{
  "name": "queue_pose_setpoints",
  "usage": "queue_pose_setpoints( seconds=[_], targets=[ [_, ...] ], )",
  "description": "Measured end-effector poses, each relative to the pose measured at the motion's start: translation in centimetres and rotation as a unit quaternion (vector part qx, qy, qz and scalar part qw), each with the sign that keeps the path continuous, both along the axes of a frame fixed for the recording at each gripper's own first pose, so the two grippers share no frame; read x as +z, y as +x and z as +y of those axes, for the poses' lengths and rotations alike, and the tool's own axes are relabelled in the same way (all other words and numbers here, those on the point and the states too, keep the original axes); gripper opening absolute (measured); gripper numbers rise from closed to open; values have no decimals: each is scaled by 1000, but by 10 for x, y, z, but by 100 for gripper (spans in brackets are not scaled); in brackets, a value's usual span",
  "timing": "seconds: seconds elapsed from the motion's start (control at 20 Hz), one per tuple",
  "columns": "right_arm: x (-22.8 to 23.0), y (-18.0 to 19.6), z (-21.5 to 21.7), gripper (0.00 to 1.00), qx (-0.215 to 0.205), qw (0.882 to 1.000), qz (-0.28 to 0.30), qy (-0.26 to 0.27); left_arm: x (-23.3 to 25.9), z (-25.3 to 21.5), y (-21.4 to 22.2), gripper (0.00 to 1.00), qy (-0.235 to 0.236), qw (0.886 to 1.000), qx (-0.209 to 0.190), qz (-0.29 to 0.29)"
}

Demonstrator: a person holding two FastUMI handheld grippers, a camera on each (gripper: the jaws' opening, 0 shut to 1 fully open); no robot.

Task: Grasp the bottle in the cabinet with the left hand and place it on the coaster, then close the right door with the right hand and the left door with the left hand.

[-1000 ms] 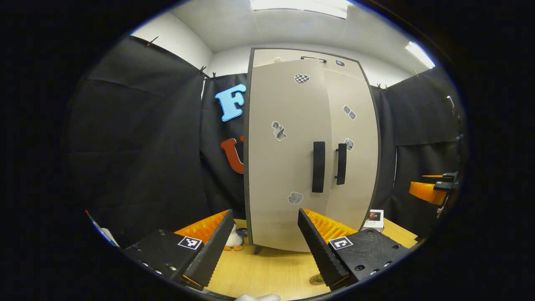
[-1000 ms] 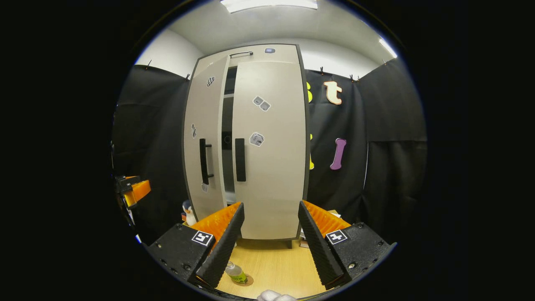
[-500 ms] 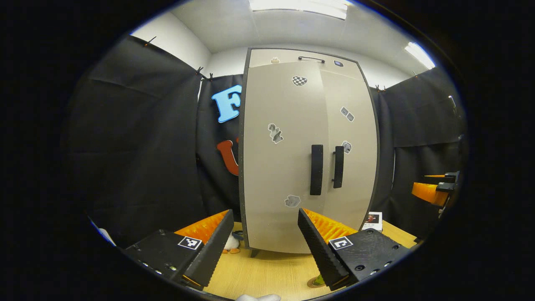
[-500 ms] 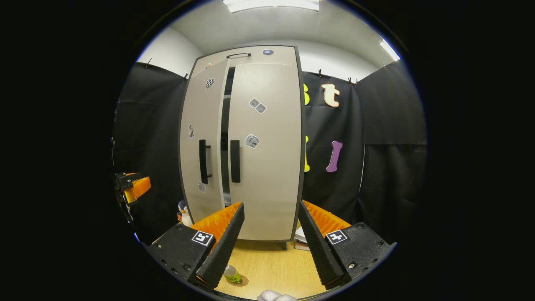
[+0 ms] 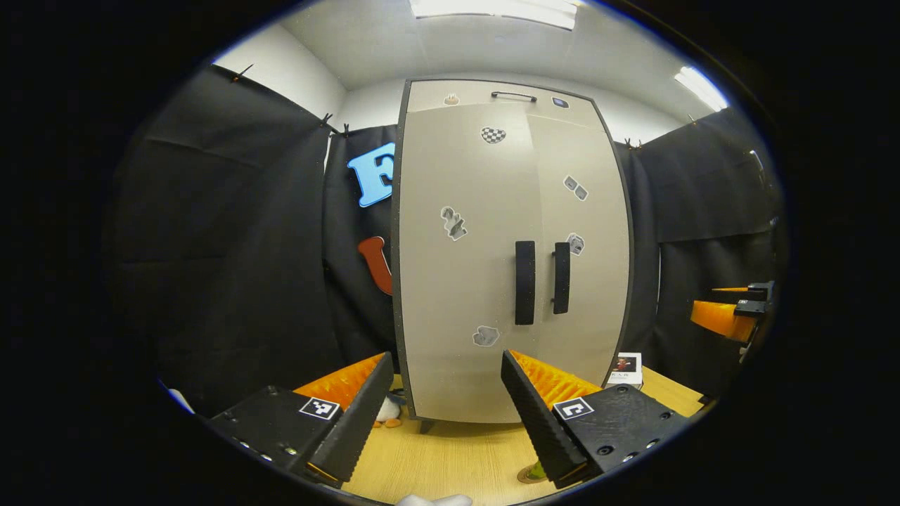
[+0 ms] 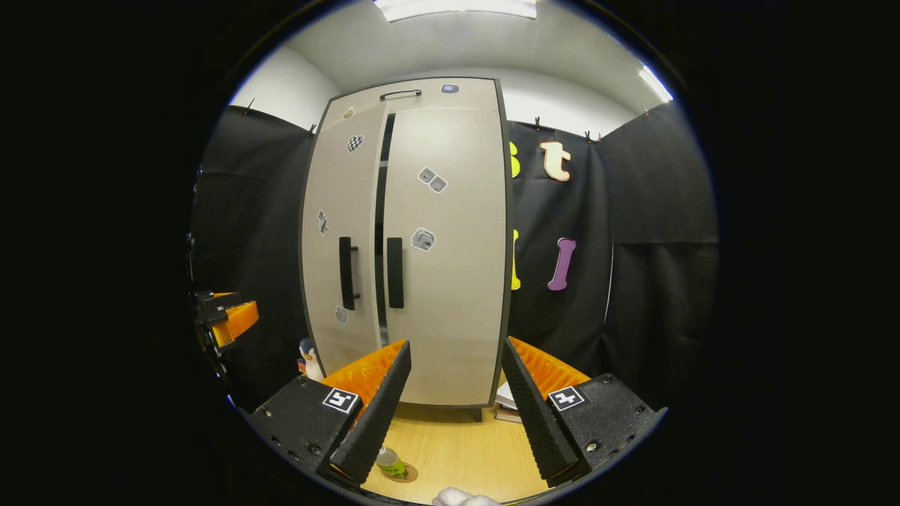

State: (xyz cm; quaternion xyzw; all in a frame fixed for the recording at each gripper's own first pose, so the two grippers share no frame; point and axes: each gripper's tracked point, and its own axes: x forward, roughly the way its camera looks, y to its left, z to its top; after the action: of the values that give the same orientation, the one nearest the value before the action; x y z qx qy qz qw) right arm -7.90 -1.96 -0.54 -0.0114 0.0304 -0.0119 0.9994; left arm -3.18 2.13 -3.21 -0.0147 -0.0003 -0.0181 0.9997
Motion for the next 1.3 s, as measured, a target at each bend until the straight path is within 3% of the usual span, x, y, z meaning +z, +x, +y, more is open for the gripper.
queue_pose_setpoints(
  seconds=[1.3],
  targets=[
    [1, -1, 3, 81, 3, 1000, -8, 6, -3, 6, -10, 94, 11, 1000, 15, -3]
  ],
)
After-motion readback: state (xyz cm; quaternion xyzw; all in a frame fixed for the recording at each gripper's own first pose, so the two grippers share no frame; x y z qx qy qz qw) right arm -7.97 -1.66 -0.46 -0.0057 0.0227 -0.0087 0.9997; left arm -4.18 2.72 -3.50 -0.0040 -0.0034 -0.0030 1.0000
